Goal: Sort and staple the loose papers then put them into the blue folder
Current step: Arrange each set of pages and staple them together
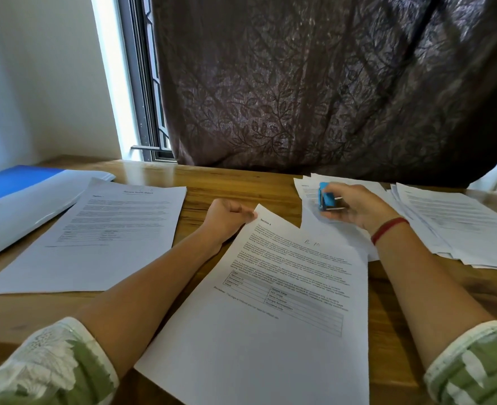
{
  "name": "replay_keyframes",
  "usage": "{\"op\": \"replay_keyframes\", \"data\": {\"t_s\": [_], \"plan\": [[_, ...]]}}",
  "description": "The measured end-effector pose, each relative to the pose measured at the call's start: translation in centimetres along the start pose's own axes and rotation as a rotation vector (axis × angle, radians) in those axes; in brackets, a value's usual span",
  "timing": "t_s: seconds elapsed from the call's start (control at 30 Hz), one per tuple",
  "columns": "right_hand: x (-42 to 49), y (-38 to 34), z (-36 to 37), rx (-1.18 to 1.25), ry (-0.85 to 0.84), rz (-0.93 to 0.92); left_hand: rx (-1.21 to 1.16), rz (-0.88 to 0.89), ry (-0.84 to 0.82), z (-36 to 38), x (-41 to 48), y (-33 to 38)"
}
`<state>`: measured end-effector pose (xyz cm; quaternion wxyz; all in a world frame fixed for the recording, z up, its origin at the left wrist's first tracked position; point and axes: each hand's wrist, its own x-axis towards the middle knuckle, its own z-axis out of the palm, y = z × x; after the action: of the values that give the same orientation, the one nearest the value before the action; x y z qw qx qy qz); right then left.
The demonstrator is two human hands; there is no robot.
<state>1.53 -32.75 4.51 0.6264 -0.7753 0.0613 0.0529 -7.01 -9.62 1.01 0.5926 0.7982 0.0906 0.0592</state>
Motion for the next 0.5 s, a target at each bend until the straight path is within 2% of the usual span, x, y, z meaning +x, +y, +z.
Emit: {"op": "replay_keyframes", "data": {"t_s": [0.07, 0.1, 0.13, 0.27, 0.4, 0.5], "plan": [[-0.8, -0.7, 0.1, 0.581, -0.174, 0.095, -0.011, 0.015, -0.004, -0.1, 0.0, -0.1], [-1.0, -0.7, 0.3, 0.700, -0.208, 0.123, -0.015, 0.022, -0.006, -0.1, 0.0, -0.2], [-1.2, -0.7, 0.9, 0.715, -0.223, 0.130, -0.018, 0.029, -0.008, -0.1, -0.1, -0.2], [-2.0, -0.7, 3.7, 0.445, -0.221, 0.085, -0.009, 0.037, -0.014, -0.1, 0.1, -0.3], [-2.3, -0.6, 5.3, 0.052, -0.120, -0.085, 0.016, 0.029, -0.010, 0.1, 0.1, -0.4], [-2.5, -0.3, 6.4, -0.068, -0.054, -0.205, 0.031, 0.041, -0.009, 0.3, 0.3, -0.4]]}}
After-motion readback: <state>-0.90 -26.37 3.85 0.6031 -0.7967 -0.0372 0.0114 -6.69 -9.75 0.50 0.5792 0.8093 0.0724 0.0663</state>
